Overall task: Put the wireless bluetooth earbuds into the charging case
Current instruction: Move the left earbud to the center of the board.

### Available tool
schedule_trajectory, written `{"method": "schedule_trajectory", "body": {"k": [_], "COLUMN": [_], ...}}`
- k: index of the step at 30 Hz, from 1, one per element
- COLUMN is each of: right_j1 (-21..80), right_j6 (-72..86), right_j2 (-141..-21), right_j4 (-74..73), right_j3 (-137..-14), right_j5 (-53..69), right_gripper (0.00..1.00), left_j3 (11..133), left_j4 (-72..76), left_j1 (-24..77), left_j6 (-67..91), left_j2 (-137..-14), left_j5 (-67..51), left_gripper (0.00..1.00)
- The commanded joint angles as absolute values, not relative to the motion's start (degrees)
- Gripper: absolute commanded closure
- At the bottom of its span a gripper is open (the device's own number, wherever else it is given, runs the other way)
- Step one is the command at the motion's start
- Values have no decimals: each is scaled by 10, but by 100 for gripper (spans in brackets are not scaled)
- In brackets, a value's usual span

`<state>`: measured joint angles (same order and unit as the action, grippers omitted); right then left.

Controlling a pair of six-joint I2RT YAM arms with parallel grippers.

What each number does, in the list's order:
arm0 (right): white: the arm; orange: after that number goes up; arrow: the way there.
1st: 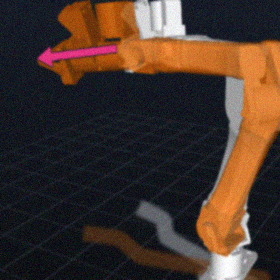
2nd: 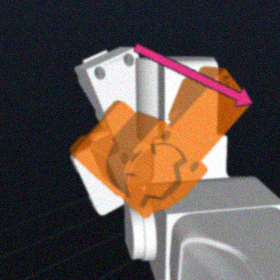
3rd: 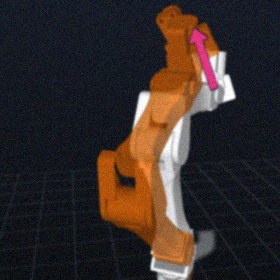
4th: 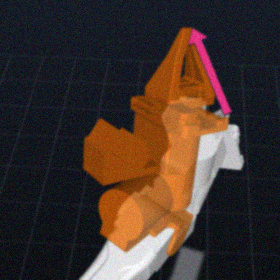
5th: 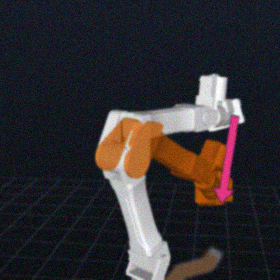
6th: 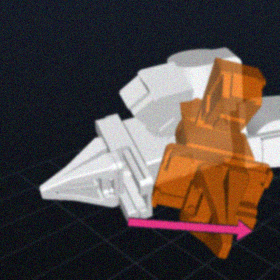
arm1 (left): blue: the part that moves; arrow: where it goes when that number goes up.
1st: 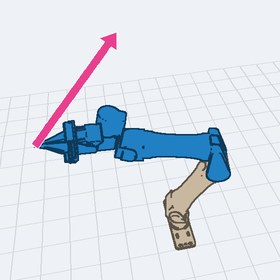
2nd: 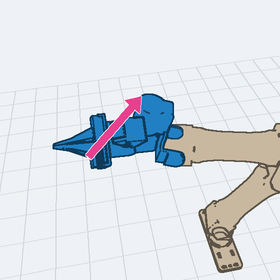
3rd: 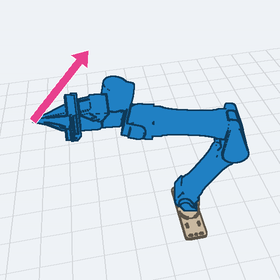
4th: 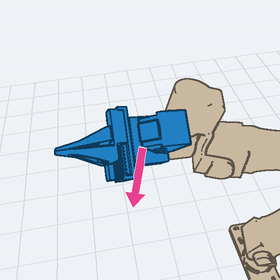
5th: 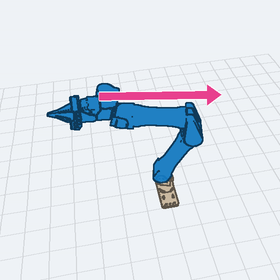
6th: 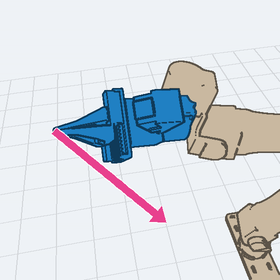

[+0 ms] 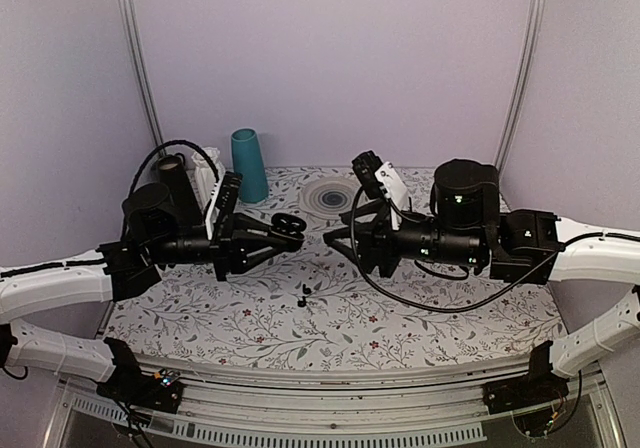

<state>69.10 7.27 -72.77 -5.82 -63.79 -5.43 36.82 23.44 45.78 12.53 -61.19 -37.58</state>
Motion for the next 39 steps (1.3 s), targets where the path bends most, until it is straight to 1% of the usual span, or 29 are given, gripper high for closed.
{"method": "schedule_trajectory", "body": {"k": [1, 4, 11, 14, 20, 29, 31, 37, 39], "right_j1": [667, 648, 611, 602, 591, 590, 590, 590, 589], "right_j6": [103, 120, 160, 173, 198, 227, 241, 278, 306], "right_j2": [-702, -697, -700, -710, -741, -854, -889, -998, -1029], "right_j4": [-25, -13, 9, 15, 31, -5, -21, -58, -77], "right_j3": [-617, -602, -572, -558, -541, -593, -611, -687, -714], "right_j5": [-40, -37, -67, -92, -114, -41, -26, 23, 18], "right_gripper": [46, 43, 42, 38, 38, 38, 40, 58, 61], "left_j3": [355, 353, 360, 365, 369, 377, 382, 395, 401], "left_j4": [263, 265, 272, 274, 275, 274, 268, 256, 253], "left_j1": [423, 401, 356, 339, 315, 283, 279, 270, 266], "left_j6": [142, 147, 156, 160, 156, 158, 157, 151, 149], "left_j2": [-589, -589, -590, -592, -587, -578, -577, -580, -583], "left_j5": [-354, -353, -351, -363, -374, -394, -395, -398, -399], "left_gripper": [100, 100, 100, 100, 100, 100, 100, 100, 100]}}
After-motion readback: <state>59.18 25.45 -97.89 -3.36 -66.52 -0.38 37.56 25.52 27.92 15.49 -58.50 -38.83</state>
